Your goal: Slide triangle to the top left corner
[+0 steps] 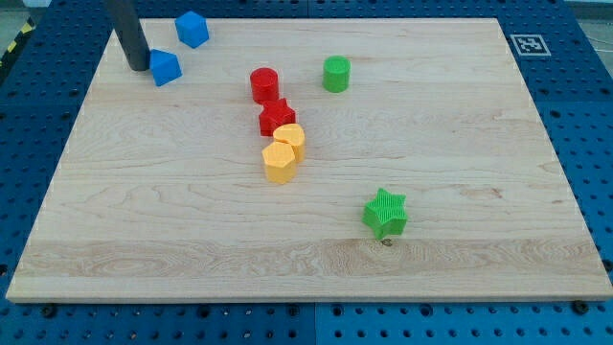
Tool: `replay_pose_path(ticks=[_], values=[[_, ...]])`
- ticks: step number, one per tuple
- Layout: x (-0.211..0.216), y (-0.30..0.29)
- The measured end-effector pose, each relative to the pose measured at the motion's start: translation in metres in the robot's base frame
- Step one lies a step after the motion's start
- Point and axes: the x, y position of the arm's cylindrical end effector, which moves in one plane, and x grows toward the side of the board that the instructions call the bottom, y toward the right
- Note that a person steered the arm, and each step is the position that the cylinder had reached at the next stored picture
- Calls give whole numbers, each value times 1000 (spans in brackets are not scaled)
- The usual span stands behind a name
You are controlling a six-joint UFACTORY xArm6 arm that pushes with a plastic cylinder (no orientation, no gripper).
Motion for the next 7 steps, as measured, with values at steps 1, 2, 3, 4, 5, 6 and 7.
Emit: replay_pose_path(ticks=[1,2,3,4,5,6,7], values=[[36,-19],[76,-36],[109,-42],[143,-21],[159,13],[156,55],[139,97]])
